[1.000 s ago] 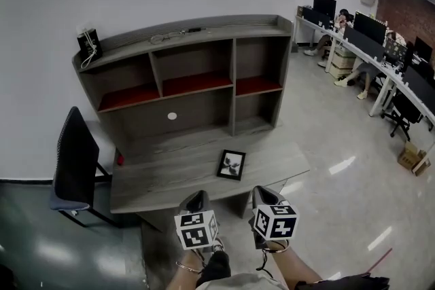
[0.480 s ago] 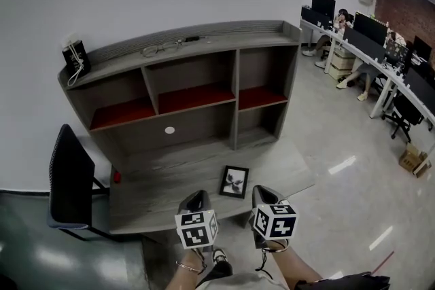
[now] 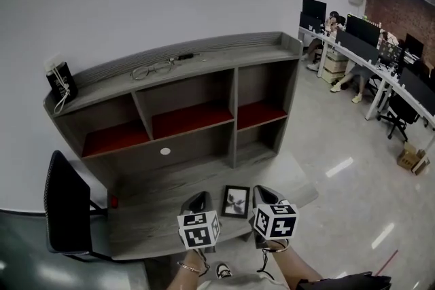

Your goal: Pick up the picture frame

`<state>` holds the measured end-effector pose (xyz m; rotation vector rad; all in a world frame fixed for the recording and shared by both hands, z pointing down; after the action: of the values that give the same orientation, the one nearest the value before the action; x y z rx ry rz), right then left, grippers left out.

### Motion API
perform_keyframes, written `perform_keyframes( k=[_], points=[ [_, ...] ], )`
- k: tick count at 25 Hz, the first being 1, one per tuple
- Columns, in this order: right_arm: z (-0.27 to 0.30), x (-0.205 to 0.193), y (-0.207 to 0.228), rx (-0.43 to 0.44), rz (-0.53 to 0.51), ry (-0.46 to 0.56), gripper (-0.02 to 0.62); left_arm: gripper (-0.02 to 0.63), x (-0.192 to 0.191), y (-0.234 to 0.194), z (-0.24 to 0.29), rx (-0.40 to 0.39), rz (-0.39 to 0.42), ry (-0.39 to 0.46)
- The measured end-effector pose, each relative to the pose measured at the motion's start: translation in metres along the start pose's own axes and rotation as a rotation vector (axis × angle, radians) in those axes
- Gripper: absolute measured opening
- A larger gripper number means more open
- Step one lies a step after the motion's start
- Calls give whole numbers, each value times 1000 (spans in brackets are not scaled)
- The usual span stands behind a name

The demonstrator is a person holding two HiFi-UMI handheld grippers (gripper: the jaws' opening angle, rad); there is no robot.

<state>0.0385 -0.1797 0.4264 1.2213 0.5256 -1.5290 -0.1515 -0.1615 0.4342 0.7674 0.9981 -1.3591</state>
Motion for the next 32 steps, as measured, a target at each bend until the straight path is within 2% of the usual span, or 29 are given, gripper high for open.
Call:
perform_keyframes(
  k=[5,11,22,32],
  points=[
    [24,21,5,-28,4,34,32,12,25,-10,28,-19,16,24],
    [51,31,3,-46,12,43,32,11,37,-21,55,-48,21,28],
    [65,18,4,-75,29,-10,32,11,25,-38,75,-59,-3,-26],
    [68,8,14,-73,17,-61,32,12,7,-27,81,-60,-19,-81]
  ],
)
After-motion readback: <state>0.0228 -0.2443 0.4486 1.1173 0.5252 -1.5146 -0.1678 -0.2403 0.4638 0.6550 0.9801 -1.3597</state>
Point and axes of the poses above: the fingertips, and each gripper's own axes: z forward along the fingers, y to its right, x out of its top, the point moved 6 cm from there along -z, backward along the fingers, and after that the axes turned 2 degrees about x, right-handed, at the moved point
